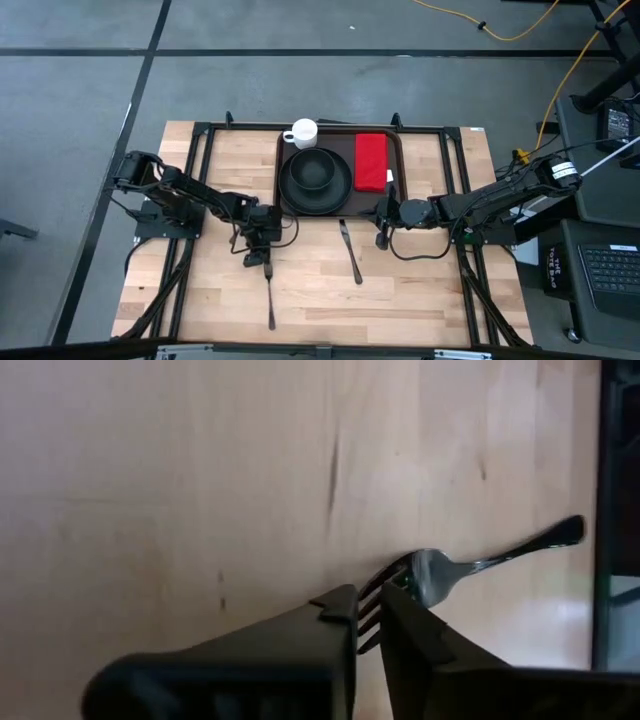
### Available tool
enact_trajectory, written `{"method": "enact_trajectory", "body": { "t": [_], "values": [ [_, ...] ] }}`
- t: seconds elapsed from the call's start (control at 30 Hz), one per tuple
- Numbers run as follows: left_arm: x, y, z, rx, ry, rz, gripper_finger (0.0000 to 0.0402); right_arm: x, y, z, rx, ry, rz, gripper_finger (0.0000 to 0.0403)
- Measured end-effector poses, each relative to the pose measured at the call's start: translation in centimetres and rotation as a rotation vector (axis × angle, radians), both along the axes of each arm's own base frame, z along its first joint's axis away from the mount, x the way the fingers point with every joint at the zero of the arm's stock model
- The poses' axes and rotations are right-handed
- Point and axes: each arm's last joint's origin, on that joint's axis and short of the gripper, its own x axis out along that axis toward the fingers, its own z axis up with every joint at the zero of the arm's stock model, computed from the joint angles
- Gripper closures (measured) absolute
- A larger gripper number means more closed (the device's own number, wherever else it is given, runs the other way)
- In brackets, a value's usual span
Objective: Set up tray
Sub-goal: Put the black fork on the red table napkin
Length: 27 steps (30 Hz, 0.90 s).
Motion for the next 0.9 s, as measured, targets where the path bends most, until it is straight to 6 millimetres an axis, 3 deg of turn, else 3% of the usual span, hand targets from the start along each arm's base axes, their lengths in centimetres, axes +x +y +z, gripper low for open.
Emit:
{"method": "enact_trajectory", "body": {
  "t": [0.33, 0.67, 0.9],
  "values": [
    [0.9, 0.2, 1.4, 0.009, -0.099, 0.034, 0.0396, 0.0, 0.0, 0.0, 0.000, -0.001, 0.000, 0.0389],
    [1.7, 0.8, 6.1, 0.146, -0.337, 0.207, 0.0400, 0.0, 0.0, 0.0, -0.001, 0.000, 0.000, 0.0389],
    [0.8, 1.4, 9.3, 0.285, -0.509, 0.319, 0.0401, 0.0, 0.0, 0.1, -0.026, -0.004, 0.013, 0.0389]
  ]
}}
